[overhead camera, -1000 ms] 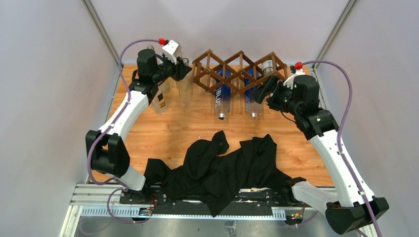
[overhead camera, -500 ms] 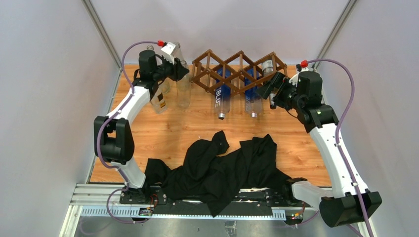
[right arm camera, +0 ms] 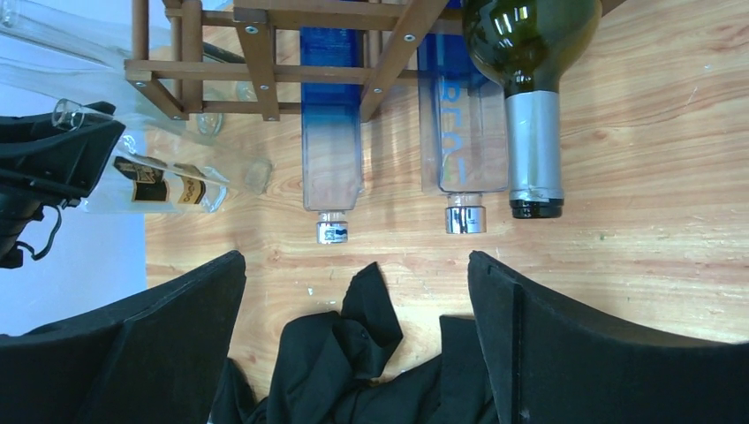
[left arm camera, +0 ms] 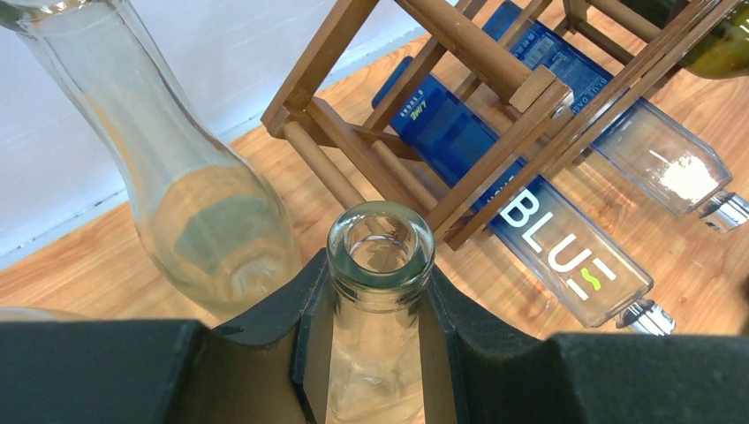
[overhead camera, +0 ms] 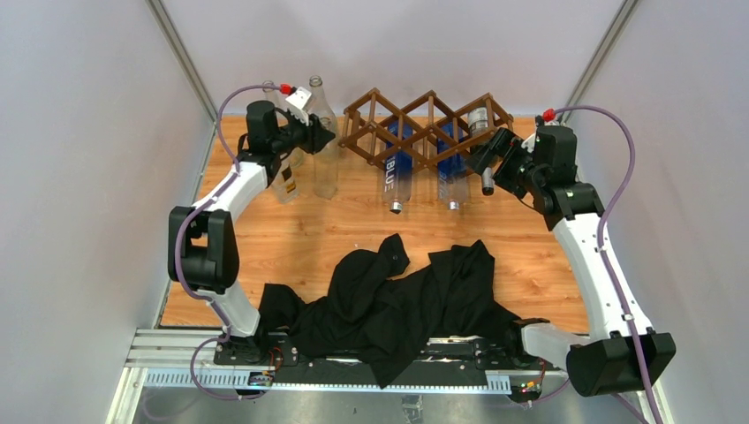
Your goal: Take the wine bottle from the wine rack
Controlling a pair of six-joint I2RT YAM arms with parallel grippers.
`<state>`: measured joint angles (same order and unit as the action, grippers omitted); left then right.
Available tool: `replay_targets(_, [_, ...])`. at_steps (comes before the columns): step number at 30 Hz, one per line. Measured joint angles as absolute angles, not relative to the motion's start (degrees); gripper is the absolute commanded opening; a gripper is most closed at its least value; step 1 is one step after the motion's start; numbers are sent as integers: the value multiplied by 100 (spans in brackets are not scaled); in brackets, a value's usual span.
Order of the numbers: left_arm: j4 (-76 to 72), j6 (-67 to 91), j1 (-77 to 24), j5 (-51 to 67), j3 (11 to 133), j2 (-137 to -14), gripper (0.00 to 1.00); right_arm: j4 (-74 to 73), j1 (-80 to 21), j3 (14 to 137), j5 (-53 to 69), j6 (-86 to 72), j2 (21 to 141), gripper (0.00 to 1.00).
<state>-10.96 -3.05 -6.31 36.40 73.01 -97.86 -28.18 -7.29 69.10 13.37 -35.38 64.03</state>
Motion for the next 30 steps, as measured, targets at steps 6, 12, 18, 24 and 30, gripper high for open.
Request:
replay_targets(6, [-1494,-495,-604,3726,7024,-9754,100,-2838,-631,6910,1236,-3481,6543,100])
replay_targets(12, [-963,-550,-574,3774,7011,-9577,100,-2869,-395,7000,1125,-3387,6816,100])
replay_targets(18, [-384,-469,-530,3820,7015,-8788,100,-2864,-126,7306,991,-3295,7373,100])
replay_targets(24, [456,-449,-530,3830,7430,-8287,100,-2698,78,7483,1022,-3242,8130,100])
replay_targets(30, [1306,-429,-530,3962,7854,-7999,100,-2519,95,7481,1398,-3229,8724,92])
